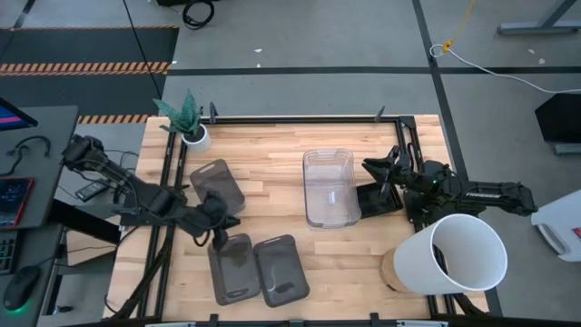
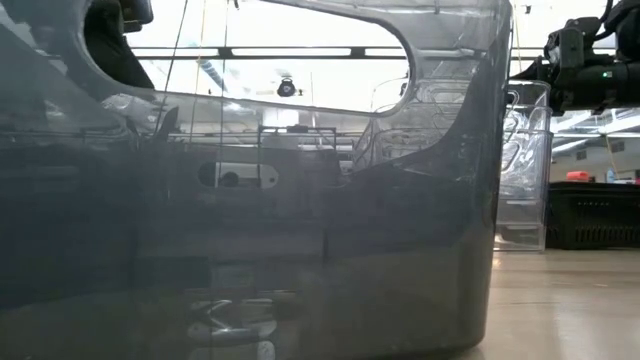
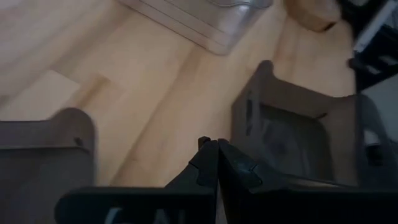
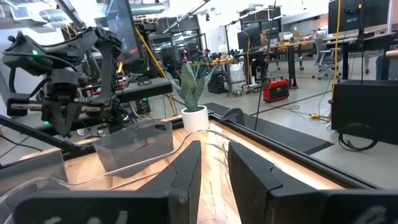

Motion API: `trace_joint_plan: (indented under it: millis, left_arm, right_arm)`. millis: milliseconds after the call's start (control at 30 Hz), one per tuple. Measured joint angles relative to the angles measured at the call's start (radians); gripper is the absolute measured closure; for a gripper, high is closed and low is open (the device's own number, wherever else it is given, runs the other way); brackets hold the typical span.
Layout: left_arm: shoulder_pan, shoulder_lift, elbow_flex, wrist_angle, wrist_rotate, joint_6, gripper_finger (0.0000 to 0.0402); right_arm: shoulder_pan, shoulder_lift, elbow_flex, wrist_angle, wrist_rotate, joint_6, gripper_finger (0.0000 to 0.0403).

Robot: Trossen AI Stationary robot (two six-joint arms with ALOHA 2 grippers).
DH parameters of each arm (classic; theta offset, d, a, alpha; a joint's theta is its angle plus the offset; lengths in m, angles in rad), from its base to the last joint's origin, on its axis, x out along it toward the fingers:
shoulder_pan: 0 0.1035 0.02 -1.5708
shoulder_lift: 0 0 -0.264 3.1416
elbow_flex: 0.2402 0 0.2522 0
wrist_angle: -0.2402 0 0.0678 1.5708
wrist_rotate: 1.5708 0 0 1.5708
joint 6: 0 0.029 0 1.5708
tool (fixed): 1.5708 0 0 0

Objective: Stack baskets by color
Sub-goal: Stack the top black transparent bin on the bottom left black transparent bin

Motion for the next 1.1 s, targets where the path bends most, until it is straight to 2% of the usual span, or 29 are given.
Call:
trace_joint_plan:
  millis: [200, 300, 500, 667, 733, 967, 1100]
  left_arm:
    - [0.041, 0.029, 0.094, -0.247, -0.016, -0.042, 0.0390]
    - [0.059, 0.041, 0.109, -0.313, -0.005, -0.077, 0.0383]
    - [0.066, 0.043, 0.111, -0.304, 0.043, -0.077, 0.0328]
    - [0.098, 0.048, 0.111, -0.437, -0.004, -0.047, 0.0274]
    - [0.117, 0.067, 0.111, -0.435, -0.015, -0.022, 0.0260]
    - [0.135, 0.174, 0.111, -0.388, -0.002, 0.054, 0.0246]
    - [0.154, 0.234, 0.111, -0.394, 0.048, 0.054, 0.0246]
  right_arm:
    - [0.000, 0.000, 0.000, 0.004, 0.000, 0.000, 0.0317]
    - [0.000, 0.000, 0.000, 0.009, 0.000, 0.000, 0.0317]
    - [0.000, 0.000, 0.000, 0.015, 0.000, 0.000, 0.0317]
    - [0.000, 0.000, 0.000, 0.015, 0.000, 0.000, 0.0317]
    - [0.000, 0.000, 0.000, 0.015, 0.000, 0.000, 0.0317]
    - [0.000, 0.000, 0.000, 0.015, 0.000, 0.000, 0.0317]
    - [0.000, 0.000, 0.000, 0.015, 0.000, 0.000, 0.0317]
